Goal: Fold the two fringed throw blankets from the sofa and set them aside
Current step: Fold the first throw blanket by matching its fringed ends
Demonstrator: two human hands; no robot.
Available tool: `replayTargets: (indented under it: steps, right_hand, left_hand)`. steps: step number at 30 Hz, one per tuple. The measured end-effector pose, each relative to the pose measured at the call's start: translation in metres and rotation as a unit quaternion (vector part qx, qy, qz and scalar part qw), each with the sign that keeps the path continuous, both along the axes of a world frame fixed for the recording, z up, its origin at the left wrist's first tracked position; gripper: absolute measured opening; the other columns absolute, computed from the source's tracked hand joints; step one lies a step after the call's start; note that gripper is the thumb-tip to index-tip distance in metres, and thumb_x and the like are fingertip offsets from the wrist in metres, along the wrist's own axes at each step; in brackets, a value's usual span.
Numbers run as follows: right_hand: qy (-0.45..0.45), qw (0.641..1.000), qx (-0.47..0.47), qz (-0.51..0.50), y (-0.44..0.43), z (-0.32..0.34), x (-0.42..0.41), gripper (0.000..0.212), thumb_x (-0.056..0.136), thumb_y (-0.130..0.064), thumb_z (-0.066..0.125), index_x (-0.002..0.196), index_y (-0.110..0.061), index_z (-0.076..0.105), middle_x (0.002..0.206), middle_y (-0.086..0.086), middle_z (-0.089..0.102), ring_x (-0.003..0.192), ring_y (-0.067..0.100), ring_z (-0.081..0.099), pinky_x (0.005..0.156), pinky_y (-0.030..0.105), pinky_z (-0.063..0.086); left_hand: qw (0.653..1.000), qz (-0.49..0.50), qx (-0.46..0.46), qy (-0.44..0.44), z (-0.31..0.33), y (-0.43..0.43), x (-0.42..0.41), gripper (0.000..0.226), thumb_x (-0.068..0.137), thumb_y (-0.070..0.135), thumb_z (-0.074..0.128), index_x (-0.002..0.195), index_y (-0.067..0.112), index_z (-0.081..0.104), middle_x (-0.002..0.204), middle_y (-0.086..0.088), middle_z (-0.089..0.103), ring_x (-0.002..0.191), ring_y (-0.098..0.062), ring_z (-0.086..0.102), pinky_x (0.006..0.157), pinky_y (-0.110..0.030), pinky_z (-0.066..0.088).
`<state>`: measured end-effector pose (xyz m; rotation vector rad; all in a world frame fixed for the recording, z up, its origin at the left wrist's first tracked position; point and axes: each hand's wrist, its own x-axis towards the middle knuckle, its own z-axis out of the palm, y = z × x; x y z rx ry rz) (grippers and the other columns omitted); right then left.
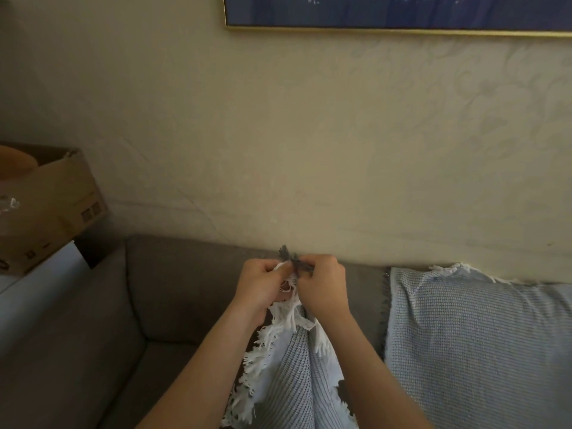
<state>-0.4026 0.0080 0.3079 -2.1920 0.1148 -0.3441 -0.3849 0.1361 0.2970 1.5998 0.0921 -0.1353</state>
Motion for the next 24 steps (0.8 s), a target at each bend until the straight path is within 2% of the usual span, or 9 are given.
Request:
replayTargets:
  steps: [3, 6, 8, 12, 15, 18, 20, 21, 24]
  right_hand:
    - [-0.001, 1.000, 0.000, -0.011, -0.003, 0.005, -0.001, 0.021, 0.087, -0.006, 0.067, 0.089, -0.017, 0.084, 0.075, -0.001, 0.077, 0.066, 0.015, 0.070, 0.061, 0.035, 0.060]
    - [-0.020, 0.997, 0.030, -0.062, -0.002, 0.009, -0.004, 0.019, 0.086, -0.007, 0.073, 0.091, -0.020, 0.086, 0.081, -0.003, 0.080, 0.063, 0.005, 0.063, 0.053, 0.010, 0.047]
    - [-0.029, 0.995, 0.042, -0.086, 0.002, 0.009, -0.007, 0.021, 0.085, -0.008, 0.073, 0.095, -0.022, 0.086, 0.082, -0.005, 0.080, 0.064, 0.000, 0.063, 0.051, 0.005, 0.044]
    - [-0.036, 0.993, 0.024, -0.106, 0.004, 0.005, -0.010, 0.024, 0.085, -0.012, 0.072, 0.100, -0.025, 0.085, 0.085, -0.008, 0.080, 0.076, 0.012, 0.072, 0.066, 0.031, 0.061]
    - [-0.052, 0.997, 0.011, -0.063, 0.000, 0.004, -0.009, 0.023, 0.089, -0.006, 0.069, 0.099, -0.020, 0.085, 0.086, -0.005, 0.080, 0.078, 0.015, 0.073, 0.070, 0.035, 0.063]
    - [-0.064, 0.998, 0.021, -0.020, -0.003, 0.006, -0.008, 0.024, 0.093, -0.001, 0.063, 0.092, -0.013, 0.084, 0.077, 0.001, 0.079, 0.068, 0.017, 0.072, 0.066, 0.037, 0.061]
    - [-0.066, 0.997, 0.024, -0.009, -0.004, 0.007, -0.008, 0.028, 0.094, 0.001, 0.060, 0.095, -0.013, 0.084, 0.078, 0.001, 0.079, 0.068, 0.015, 0.072, 0.064, 0.031, 0.058]
    - [-0.067, 0.997, 0.026, -0.006, -0.004, 0.006, -0.007, 0.029, 0.094, 0.001, 0.059, 0.096, -0.013, 0.084, 0.079, 0.001, 0.079, 0.069, 0.016, 0.072, 0.064, 0.030, 0.057]
    - [-0.063, 0.997, 0.032, 0.010, -0.006, 0.004, -0.006, 0.028, 0.093, 0.001, 0.058, 0.096, -0.012, 0.083, 0.077, 0.002, 0.078, 0.069, 0.019, 0.071, 0.065, 0.034, 0.057]
  left_hand:
    - [1.000, -0.003, 0.009, -0.003, 0.003, 0.000, -0.002, 0.020, 0.102, 0.020, 0.071, 0.091, 0.010, 0.085, 0.093, -0.010, 0.082, 0.080, -0.018, 0.076, 0.071, -0.031, 0.065]
    - [1.000, -0.005, 0.009, -0.004, 0.005, -0.002, -0.004, 0.020, 0.101, 0.021, 0.072, 0.092, 0.008, 0.084, 0.095, -0.014, 0.081, 0.083, -0.020, 0.078, 0.073, -0.033, 0.066]
    - [1.000, -0.018, 0.000, 0.001, 0.007, -0.004, -0.005, 0.022, 0.101, 0.022, 0.071, 0.092, 0.008, 0.085, 0.095, -0.017, 0.081, 0.090, -0.028, 0.080, 0.081, -0.042, 0.067]
    - [0.999, -0.031, -0.011, 0.007, 0.008, -0.006, -0.008, 0.023, 0.101, 0.022, 0.071, 0.091, 0.006, 0.084, 0.094, -0.022, 0.080, 0.094, -0.040, 0.078, 0.088, -0.055, 0.065]
    - [1.000, -0.027, 0.003, 0.008, 0.008, -0.007, -0.006, 0.023, 0.102, 0.019, 0.068, 0.093, 0.003, 0.082, 0.096, -0.026, 0.078, 0.095, -0.043, 0.077, 0.091, -0.064, 0.061]
    - [1.000, -0.027, 0.013, 0.005, 0.010, -0.008, -0.004, 0.025, 0.103, 0.019, 0.066, 0.092, 0.004, 0.082, 0.096, -0.030, 0.076, 0.092, -0.041, 0.077, 0.090, -0.068, 0.059]
    - [1.000, -0.017, 0.020, 0.005, 0.012, -0.009, -0.004, 0.024, 0.102, 0.018, 0.067, 0.088, 0.007, 0.083, 0.094, -0.027, 0.077, 0.091, -0.041, 0.078, 0.090, -0.061, 0.062]
    - [1.000, -0.009, 0.023, 0.006, 0.012, -0.010, -0.005, 0.023, 0.101, 0.018, 0.068, 0.087, 0.007, 0.083, 0.094, -0.026, 0.077, 0.088, -0.038, 0.078, 0.087, -0.052, 0.064]
    - [1.000, 0.014, 0.021, 0.016, 0.012, -0.010, -0.006, 0.024, 0.096, 0.021, 0.073, 0.091, -0.001, 0.080, 0.093, -0.026, 0.077, 0.076, -0.027, 0.069, 0.071, -0.039, 0.055]
